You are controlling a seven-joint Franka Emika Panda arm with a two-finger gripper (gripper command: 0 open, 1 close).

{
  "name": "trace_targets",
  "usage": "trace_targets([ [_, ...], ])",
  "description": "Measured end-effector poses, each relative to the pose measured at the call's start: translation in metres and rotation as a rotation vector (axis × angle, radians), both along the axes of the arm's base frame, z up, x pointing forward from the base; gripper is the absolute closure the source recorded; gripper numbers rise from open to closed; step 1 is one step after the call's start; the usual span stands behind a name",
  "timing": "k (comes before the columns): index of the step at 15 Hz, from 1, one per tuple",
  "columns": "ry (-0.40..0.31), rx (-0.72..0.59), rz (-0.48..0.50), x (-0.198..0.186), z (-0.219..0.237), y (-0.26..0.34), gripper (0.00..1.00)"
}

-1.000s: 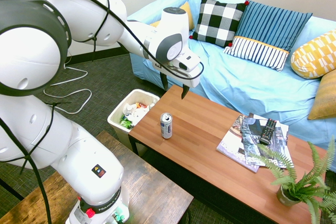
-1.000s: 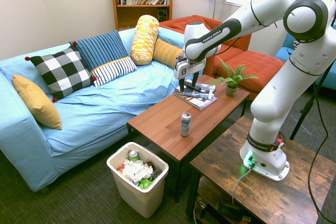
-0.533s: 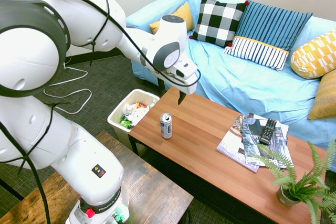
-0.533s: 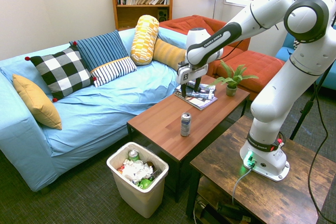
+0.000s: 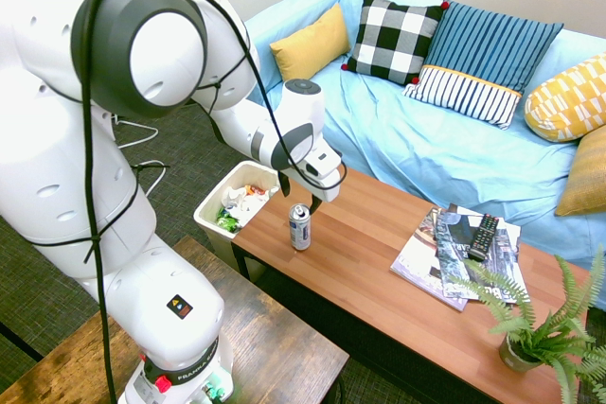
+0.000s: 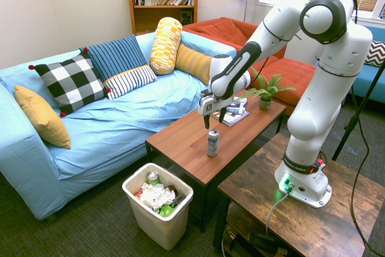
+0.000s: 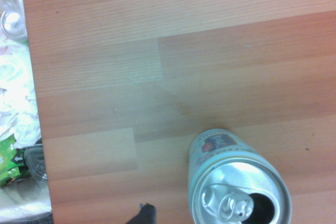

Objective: Throw the can in the trash bin

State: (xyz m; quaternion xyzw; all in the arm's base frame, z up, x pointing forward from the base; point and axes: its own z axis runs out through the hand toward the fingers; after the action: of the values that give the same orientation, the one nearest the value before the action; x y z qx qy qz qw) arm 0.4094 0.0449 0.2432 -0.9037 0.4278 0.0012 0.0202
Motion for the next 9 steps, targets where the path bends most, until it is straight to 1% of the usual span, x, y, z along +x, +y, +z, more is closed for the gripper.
trace_targets([
  [5,0.028,-0.014,-0.013,-0.004,-0.043,0.004,0.0],
  [9,0.032,-0.034,-0.03,-0.004,-0.069,-0.001,0.0],
])
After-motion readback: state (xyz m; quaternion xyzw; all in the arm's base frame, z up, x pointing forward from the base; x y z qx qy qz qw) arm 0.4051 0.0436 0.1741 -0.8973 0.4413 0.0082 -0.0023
